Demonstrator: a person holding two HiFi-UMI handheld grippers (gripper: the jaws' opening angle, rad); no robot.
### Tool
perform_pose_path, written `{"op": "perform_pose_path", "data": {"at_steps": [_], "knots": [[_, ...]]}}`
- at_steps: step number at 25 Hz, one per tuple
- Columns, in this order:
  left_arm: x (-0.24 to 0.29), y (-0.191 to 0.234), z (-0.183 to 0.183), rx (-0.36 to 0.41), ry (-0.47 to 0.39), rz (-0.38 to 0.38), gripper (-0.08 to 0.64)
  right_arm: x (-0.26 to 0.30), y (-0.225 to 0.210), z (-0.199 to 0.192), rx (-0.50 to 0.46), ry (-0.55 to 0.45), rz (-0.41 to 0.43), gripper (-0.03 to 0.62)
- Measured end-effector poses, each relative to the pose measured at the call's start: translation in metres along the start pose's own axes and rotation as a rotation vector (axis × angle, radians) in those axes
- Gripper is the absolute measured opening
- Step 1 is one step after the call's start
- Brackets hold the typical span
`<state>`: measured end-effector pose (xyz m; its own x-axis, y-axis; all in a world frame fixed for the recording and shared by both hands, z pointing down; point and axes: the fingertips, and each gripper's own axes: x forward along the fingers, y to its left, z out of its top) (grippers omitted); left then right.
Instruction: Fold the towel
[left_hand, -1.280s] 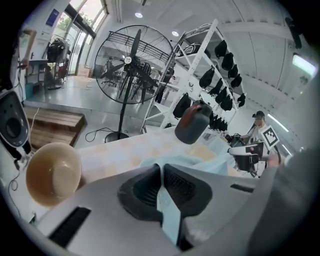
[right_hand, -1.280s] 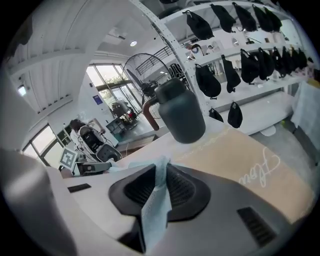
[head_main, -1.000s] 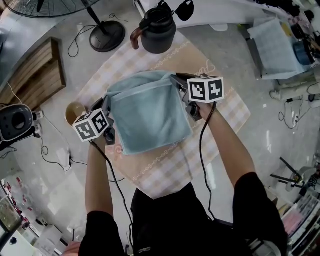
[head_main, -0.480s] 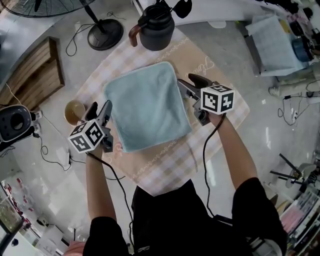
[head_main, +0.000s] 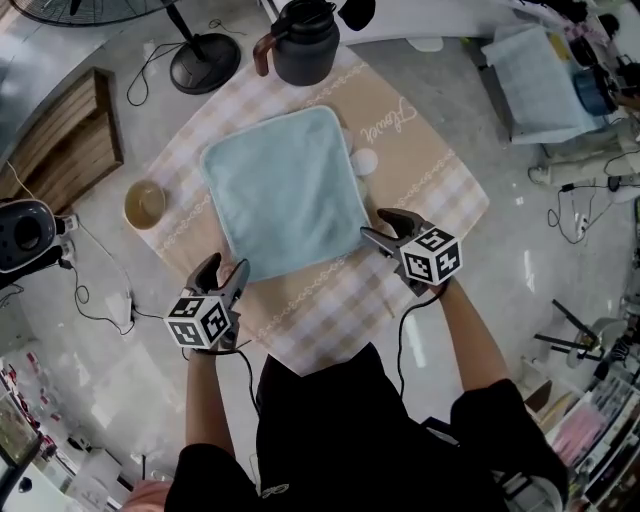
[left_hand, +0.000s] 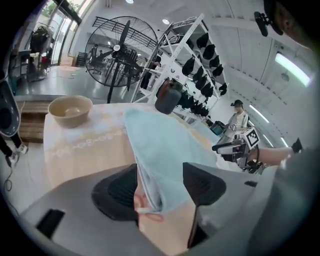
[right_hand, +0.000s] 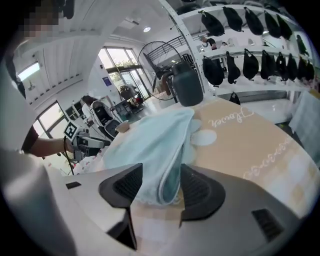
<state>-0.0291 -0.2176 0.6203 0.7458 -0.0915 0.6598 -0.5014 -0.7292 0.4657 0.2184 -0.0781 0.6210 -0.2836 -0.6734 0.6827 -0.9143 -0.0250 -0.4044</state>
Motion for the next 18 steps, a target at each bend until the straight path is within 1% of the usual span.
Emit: {"op": "perform_pose_path", "data": {"at_steps": [4,5,7,10,14,15,16,17,18], "knots": [[0.0,-0.019,-0.033,0.064,0.047,-0.018,0.268,-0.001,0.013,-0.024,-0.08,0.042,0.026,0.236],[0.002,-0.022,-0.038,0.071,0.052,-0.021,0.268,0.0,0.015,-0.028,-0.107,0.054,0.032,0.236],[0.005,-0.024,-0.043,0.061,0.053,-0.027,0.268,0.001,0.017,-0.036,-0.146,0.071,0.028,0.236],[0.01,-0.026,-0.049,0.06,0.065,-0.031,0.268,0.007,0.018,-0.046,-0.128,0.081,0.028,0.236],[0.015,-0.029,-0.066,0.081,0.127,-0.034,0.267,0.011,0.019,-0.061,-0.113,0.097,0.031,0.231],[0.014,-0.029,-0.069,0.073,0.128,-0.027,0.267,0.009,0.019,-0.061,-0.112,0.089,0.022,0.209],[0.013,-0.029,-0.07,0.064,0.122,-0.022,0.263,0.007,0.017,-0.061,-0.107,0.076,0.011,0.154],[0.011,-0.029,-0.071,0.061,0.116,-0.019,0.249,0.004,0.015,-0.06,-0.101,0.062,-0.002,0.079],[0.009,-0.03,-0.073,0.069,0.113,-0.017,0.242,0.0,0.014,-0.06,-0.094,0.051,-0.011,0.044]]}}
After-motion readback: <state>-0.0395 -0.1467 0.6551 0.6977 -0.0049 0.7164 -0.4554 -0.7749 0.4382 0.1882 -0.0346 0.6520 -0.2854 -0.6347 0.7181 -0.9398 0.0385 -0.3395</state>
